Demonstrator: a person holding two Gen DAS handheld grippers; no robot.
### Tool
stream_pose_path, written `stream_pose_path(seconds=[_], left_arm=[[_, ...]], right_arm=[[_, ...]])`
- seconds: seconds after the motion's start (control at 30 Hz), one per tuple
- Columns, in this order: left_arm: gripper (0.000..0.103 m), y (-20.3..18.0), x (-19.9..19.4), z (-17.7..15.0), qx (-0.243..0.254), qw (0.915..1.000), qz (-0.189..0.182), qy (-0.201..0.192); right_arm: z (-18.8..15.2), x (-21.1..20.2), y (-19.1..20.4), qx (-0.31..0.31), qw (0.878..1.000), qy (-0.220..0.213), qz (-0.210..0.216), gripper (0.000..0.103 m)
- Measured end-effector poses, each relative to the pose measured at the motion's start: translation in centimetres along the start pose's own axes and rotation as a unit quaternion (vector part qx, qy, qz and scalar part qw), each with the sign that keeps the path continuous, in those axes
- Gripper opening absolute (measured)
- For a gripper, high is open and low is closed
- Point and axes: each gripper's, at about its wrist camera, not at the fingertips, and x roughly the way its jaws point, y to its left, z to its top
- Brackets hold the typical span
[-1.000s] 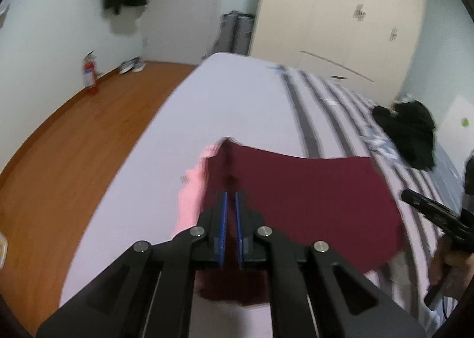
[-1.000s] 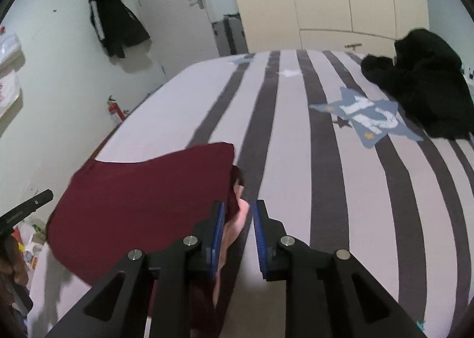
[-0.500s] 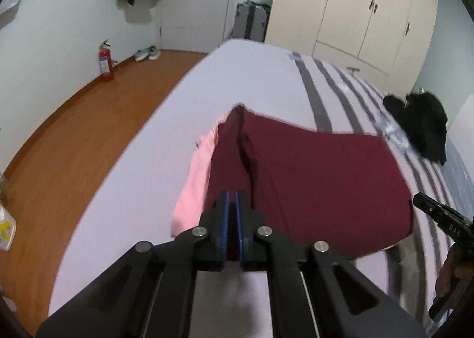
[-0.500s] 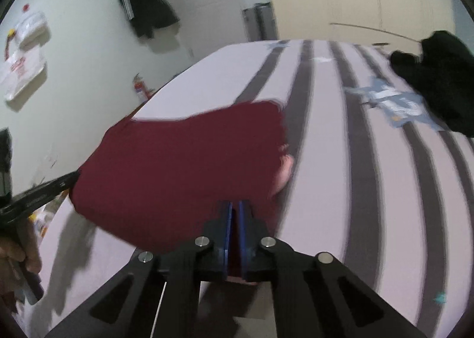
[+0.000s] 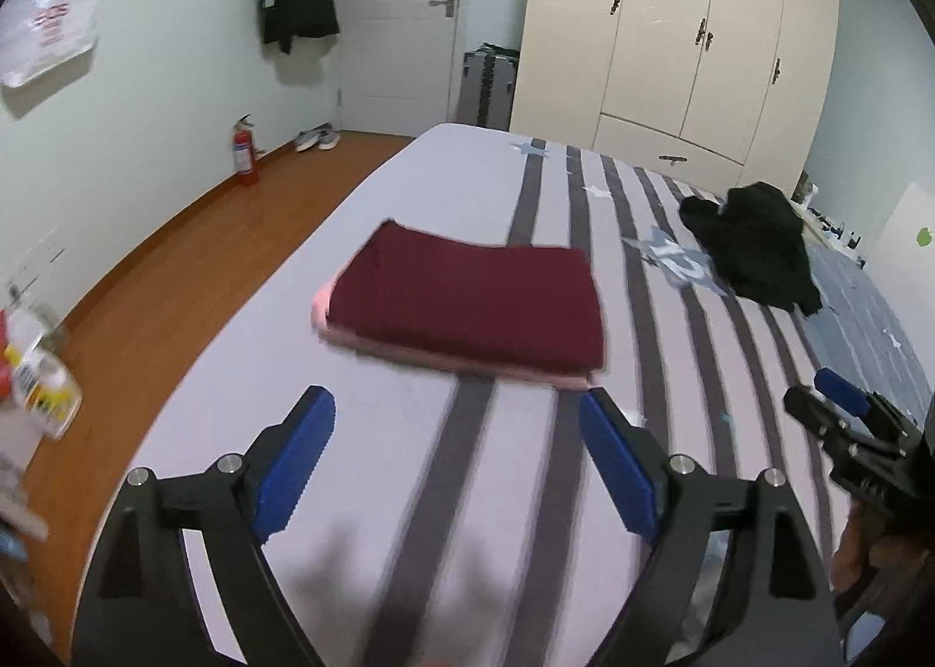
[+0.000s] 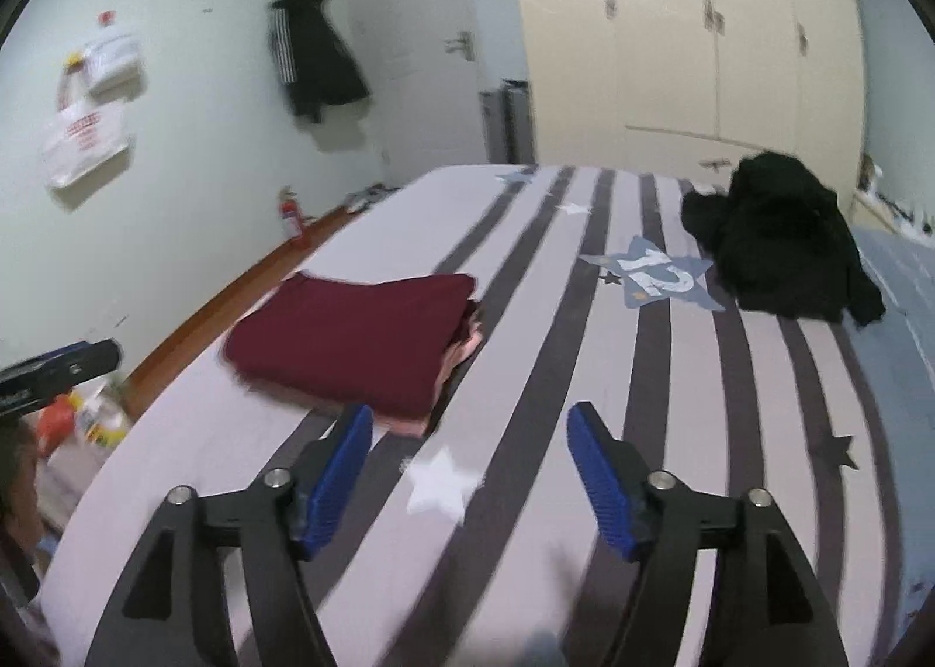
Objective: Fold clothes
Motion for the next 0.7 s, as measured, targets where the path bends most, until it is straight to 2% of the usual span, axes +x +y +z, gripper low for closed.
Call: stream_pose_path(seconds=[0.07,0.17,0.27,0.37,0.43,0.7], left_arm=[[0.095,-2.2,-4.0,-2.6,-0.004,0.9996,0.028,-0.009],[0.102,-4.9,-8.5,-6.1,-0.012,0.9989,0.042,-0.019],[0.102,-7.4,-11.9,-8.9,-0.023,0.9978,0.053,-0.032],[0.102,-9.7,-14.2,-11.5,-0.033,0.9964,0.075,-0.022],[0.102,-10.7,-15.0,-13.2,-0.04,0.9961,0.076,-0.021],[0.102,-12.6,-18.9,-20.7,-0.018,0.9952,0.069,-0.066]], right_arm=[[-1.5,-3.7,-0.3,-0.014,1.0,-0.005,0.017,0.081],[-3.6,-9.3,-1.2,-0.033,0.999,-0.009,0.04,0.09],[-5.2,-13.9,-2.6,-0.044,0.998,-0.016,0.039,0.102],[-6.9,-16.6,-3.6,-0.053,0.997,-0.022,0.041,0.102],[-8.0,-18.1,-4.2,-0.059,0.997,-0.024,0.044,0.102],[-13.8,-23.6,-4.7,-0.076,0.995,-0.045,0.052,0.102]])
